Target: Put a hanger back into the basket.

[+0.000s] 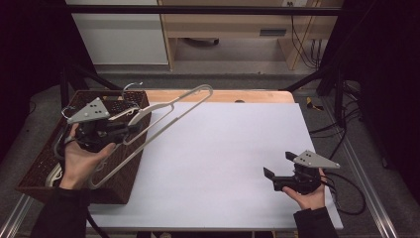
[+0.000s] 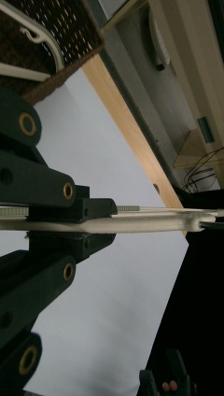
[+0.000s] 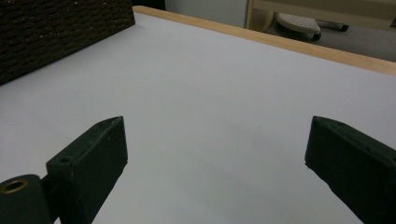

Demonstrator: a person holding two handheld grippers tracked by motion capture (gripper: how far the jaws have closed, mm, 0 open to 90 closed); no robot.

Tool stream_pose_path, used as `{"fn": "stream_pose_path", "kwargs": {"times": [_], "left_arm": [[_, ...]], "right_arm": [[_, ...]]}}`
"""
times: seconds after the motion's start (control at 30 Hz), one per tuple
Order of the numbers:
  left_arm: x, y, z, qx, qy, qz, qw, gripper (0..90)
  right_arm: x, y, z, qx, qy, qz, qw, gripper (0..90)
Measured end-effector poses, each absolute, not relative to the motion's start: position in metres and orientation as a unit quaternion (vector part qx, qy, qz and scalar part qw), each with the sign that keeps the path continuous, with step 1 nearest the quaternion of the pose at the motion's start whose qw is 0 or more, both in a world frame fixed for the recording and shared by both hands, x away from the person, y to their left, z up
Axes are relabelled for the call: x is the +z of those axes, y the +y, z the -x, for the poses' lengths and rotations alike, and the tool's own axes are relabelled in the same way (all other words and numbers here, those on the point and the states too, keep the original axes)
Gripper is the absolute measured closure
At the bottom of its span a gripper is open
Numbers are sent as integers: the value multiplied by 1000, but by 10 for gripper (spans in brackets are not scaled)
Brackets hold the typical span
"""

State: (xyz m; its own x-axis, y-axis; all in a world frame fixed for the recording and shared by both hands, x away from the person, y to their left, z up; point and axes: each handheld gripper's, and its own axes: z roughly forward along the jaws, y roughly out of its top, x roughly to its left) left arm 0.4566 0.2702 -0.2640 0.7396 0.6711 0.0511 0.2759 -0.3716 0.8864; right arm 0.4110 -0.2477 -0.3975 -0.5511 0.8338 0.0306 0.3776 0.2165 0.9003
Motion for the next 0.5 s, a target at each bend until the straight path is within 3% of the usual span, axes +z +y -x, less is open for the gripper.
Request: {"fn": "stream_pose_path", "kwargs": {"times": [0.5], "left_arm": [[-266, 348, -479, 238, 346, -786, 453, 859]], "right_arm": [[-399, -246, -412, 471, 743, -409, 241, 64]]}}
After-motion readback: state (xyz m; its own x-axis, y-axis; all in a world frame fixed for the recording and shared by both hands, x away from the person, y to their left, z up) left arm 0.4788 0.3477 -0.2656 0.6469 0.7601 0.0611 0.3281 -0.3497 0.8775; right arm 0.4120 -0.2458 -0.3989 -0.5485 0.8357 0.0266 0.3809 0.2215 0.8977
